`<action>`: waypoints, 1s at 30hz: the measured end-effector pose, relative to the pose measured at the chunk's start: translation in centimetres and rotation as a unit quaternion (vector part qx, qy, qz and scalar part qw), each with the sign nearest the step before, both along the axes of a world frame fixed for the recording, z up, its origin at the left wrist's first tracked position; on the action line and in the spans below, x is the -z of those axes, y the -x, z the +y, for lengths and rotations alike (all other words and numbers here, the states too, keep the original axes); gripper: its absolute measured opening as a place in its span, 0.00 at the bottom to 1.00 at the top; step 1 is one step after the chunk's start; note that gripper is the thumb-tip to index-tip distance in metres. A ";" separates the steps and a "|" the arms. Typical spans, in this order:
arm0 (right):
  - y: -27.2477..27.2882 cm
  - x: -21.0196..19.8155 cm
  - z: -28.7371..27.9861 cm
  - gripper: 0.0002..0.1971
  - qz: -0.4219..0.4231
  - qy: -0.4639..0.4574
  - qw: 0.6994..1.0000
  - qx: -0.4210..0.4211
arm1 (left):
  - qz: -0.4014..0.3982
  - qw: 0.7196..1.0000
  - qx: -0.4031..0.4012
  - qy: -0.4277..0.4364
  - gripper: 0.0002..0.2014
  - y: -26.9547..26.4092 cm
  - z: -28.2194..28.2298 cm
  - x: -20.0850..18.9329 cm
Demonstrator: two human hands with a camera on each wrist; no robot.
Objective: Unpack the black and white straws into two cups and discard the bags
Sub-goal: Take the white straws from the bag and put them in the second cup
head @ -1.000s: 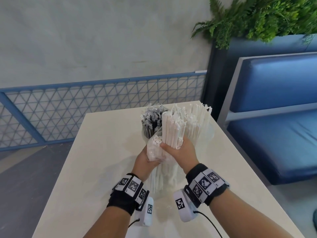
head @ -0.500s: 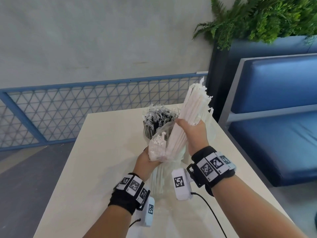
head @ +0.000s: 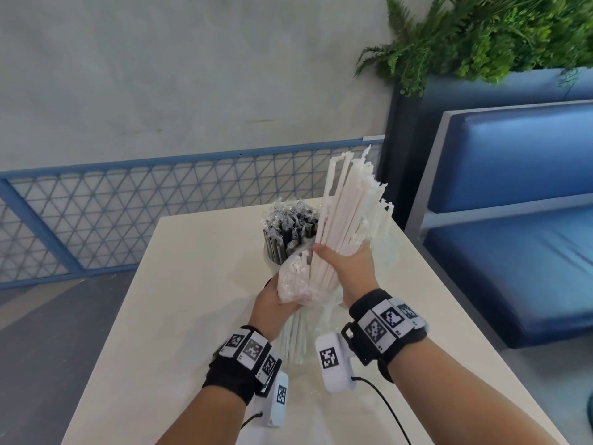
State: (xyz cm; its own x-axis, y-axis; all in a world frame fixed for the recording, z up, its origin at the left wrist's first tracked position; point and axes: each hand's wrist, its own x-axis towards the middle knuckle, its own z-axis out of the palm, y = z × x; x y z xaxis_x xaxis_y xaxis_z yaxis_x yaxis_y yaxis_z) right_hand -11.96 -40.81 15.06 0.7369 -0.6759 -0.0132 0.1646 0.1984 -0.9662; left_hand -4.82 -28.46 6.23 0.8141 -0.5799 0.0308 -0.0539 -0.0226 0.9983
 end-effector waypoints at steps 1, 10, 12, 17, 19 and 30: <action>-0.4 -0.3 -0.2 0.28 -0.004 -0.013 1.000 0.013 | 0.000 1.000 -0.001 0.001 0.27 0.0 0.0 -0.1; -0.6 -0.5 -1.7 0.27 0.013 0.040 0.998 -0.053 | -0.003 0.999 0.008 0.033 0.25 0.3 0.5 -0.9; -0.6 -0.7 -1.6 0.26 0.015 0.050 0.996 -0.079 | -0.015 1.000 0.017 0.021 0.25 0.1 0.5 -0.7; -0.8 -1.8 -2.0 0.16 0.005 0.095 0.988 -0.125 | -0.061 0.997 0.026 -0.028 0.29 -0.2 0.5 -0.3; -1.0 -2.0 -1.7 0.14 0.002 0.088 0.991 -0.105 | -0.060 0.997 0.026 -0.034 0.33 -0.1 0.5 -0.2; -1.6 -5.2 -1.8 0.11 -0.028 0.043 0.998 0.040 | 0.016 1.000 -0.008 -0.021 0.26 -1.1 1.0 0.4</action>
